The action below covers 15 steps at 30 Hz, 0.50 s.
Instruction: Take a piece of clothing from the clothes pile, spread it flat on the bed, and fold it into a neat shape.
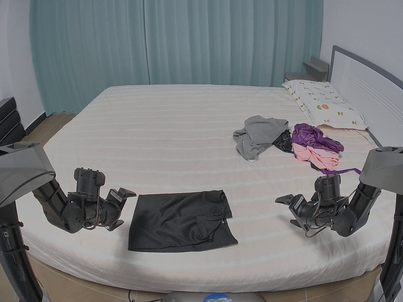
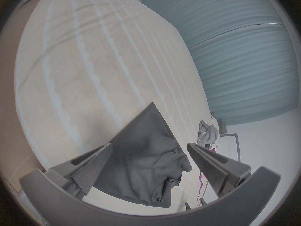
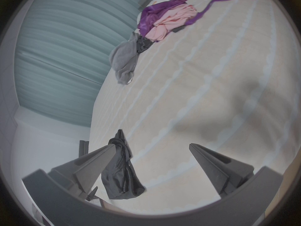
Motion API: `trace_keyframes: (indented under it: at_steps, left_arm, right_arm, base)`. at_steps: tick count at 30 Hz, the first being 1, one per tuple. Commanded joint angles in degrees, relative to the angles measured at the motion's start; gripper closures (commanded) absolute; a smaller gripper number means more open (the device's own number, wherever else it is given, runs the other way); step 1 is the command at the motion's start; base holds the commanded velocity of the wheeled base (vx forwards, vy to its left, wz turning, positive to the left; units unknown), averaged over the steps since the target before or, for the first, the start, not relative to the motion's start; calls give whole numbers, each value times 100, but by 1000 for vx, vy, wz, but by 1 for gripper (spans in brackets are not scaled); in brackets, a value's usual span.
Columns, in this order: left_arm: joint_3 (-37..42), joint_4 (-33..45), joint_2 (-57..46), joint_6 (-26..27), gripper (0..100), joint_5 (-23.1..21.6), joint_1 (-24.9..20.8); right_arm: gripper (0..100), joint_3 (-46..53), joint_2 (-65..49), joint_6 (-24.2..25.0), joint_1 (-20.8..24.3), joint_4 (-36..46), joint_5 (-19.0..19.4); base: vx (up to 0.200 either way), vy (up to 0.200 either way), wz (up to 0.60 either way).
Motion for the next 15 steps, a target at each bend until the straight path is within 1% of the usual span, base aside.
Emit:
trace_keyframes:
  at_steps: [1, 3, 5, 6, 8, 10, 11, 12, 14, 15]
  left_arm:
    - [0, -7, 17, -2, 0, 1, -2]
    - [0, -7, 17, -2, 0, 1, -2]
    - [0, -7, 26, -2, 0, 1, -2]
    - [0, -7, 26, -2, 0, 1, -2]
    - [0, -7, 26, 6, 0, 1, -2]
    - [0, -7, 35, 6, 0, 1, -11]
    - [0, -7, 35, 6, 0, 1, -11]
    - [0, -7, 44, 6, 0, 10, -11]
    - [0, -15, 61, 24, 0, 10, -20]
    - [0, -15, 61, 33, 0, 19, -28]
  right_arm:
    - [0, 7, -191, -114, 472, 4, -370]
    - [0, 24, -252, -141, 709, 21, -449]
    - [0, -29, -261, -176, 1061, 83, -537]
    - [0, -55, -261, -211, 1131, 92, -590]
    - [0, -239, -235, -606, 1359, 259, -836]
    - [0, -512, -147, -1125, 1562, 681, -1170]
    - [0, -530, -147, -1151, 1570, 707, -1197]
    - [0, -723, -76, -1345, 1658, 918, -1425]
    - [0, -899, 73, -1512, 1772, 1050, -1627]
    - [0, -969, 143, -1626, 1825, 1085, -1724]
  base:
    - [0, 200, 0]
    - [0, 200, 0]
    - [0, 200, 0]
    - [0, 200, 0]
    - [0, 200, 0]
    - [0, 200, 0]
    - [0, 200, 0]
    - [0, 200, 0]
    - [0, 200, 0]
    - [0, 0, 0]
